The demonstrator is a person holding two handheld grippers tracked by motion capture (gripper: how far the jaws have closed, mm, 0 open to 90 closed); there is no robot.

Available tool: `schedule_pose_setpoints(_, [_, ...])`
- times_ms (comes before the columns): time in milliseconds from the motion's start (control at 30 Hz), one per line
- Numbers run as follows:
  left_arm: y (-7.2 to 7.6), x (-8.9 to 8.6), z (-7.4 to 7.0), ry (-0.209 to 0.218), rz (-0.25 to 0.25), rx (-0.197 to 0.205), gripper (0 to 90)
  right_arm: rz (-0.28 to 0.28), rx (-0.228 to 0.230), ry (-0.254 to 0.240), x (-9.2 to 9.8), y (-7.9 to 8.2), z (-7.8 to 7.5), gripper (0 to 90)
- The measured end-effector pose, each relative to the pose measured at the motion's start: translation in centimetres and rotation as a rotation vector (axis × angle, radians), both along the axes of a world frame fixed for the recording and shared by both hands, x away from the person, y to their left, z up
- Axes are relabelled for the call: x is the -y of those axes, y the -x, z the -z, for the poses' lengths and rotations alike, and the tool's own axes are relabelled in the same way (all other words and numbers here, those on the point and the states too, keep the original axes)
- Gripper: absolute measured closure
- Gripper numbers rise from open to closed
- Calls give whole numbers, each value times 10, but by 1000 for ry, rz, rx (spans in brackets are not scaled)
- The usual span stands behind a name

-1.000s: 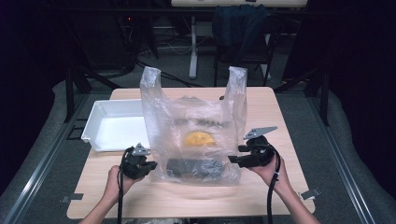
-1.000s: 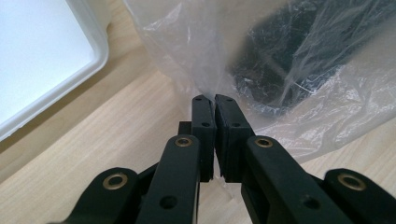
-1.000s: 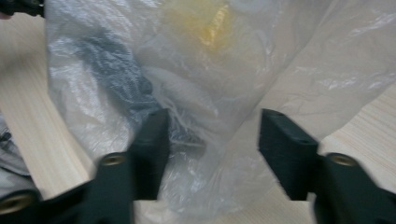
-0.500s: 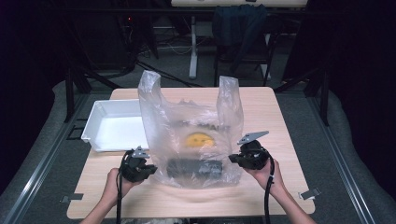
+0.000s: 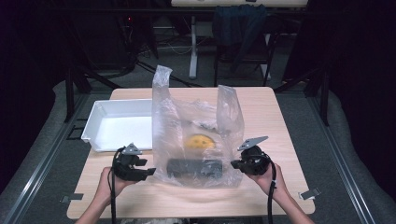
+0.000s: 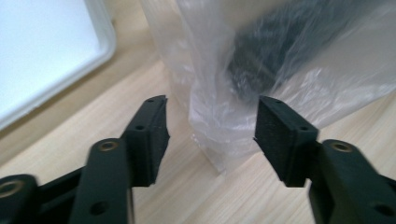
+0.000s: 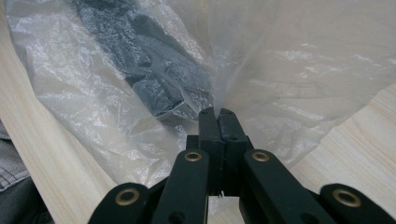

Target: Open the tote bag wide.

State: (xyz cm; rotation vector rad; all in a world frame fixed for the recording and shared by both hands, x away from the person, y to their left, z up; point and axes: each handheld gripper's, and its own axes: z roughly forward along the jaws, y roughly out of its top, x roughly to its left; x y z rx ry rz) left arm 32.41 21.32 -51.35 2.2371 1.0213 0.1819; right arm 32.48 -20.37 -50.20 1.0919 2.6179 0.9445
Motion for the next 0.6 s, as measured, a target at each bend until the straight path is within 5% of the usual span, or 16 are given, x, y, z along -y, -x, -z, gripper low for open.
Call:
schedule_pose_setpoints(167, [-16, 3, -26, 93, -25, 44, 377, -3, 0, -3, 2, 1, -1, 900])
schedule_pose_setpoints(267, [-29, 14, -28, 118, -35, 41, 383, -6, 0, 2, 2, 1, -1, 900])
schedule_pose_setpoints(467, [-33, 27, -8, 75, -10, 36, 707, -12, -2, 11, 3, 3, 0, 900])
schedule_pose_setpoints(600, [-26, 28, -2, 61, 10, 29, 838, 2, -9, 15, 7, 2, 2, 900])
